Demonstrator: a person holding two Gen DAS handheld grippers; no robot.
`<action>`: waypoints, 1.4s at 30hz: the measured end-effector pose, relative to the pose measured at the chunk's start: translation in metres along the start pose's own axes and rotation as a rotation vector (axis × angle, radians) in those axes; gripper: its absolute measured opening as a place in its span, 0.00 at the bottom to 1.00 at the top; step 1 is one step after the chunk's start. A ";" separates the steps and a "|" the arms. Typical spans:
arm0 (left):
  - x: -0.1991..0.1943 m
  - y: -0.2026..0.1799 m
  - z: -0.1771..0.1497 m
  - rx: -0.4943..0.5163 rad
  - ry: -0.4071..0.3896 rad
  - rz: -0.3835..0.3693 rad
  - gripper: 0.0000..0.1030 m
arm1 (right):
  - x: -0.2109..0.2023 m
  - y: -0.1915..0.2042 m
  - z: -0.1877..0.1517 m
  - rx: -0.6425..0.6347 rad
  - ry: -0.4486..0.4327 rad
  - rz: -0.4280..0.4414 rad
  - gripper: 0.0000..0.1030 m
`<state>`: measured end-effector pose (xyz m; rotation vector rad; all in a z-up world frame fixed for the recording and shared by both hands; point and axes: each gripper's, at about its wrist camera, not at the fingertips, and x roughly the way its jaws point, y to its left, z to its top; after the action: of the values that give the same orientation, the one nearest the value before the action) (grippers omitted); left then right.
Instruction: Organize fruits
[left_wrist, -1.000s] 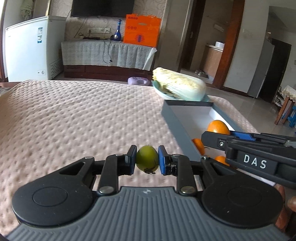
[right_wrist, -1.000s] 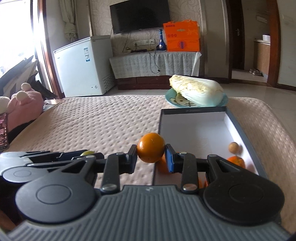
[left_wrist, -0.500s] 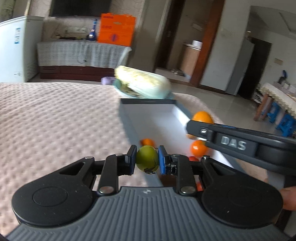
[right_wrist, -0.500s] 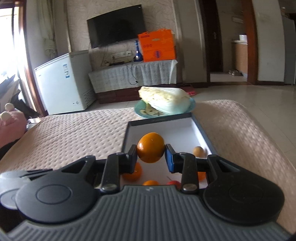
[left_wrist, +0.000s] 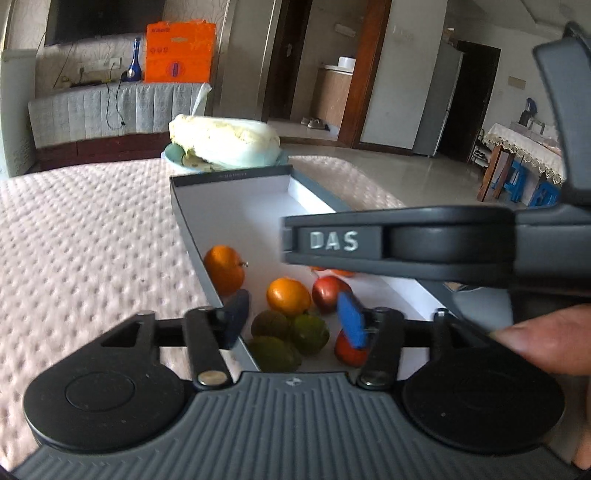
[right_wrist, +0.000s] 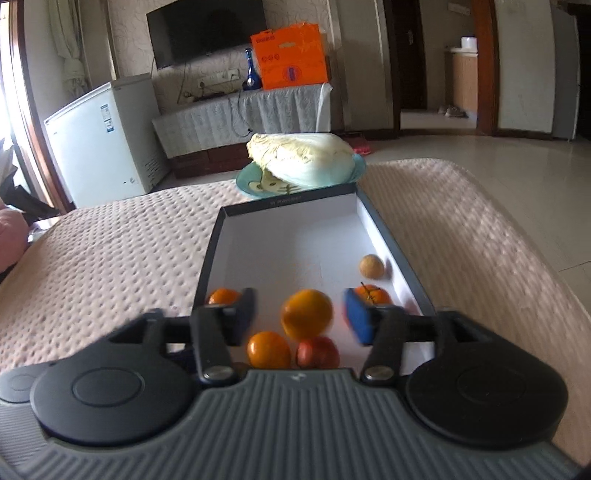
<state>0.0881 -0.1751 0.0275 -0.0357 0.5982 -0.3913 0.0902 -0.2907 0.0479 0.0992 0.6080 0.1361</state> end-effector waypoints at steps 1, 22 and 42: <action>-0.003 -0.001 0.000 0.018 -0.010 0.012 0.66 | -0.002 0.001 0.000 -0.007 -0.013 -0.003 0.72; -0.131 0.000 -0.023 0.052 -0.082 0.325 1.00 | -0.123 0.006 -0.062 -0.026 0.056 0.002 0.80; -0.173 -0.012 -0.058 -0.014 -0.059 0.357 1.00 | -0.111 0.016 -0.084 -0.095 0.240 0.042 0.80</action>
<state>-0.0790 -0.1177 0.0751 0.0461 0.5363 -0.0392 -0.0493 -0.2878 0.0440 0.0032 0.8375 0.2197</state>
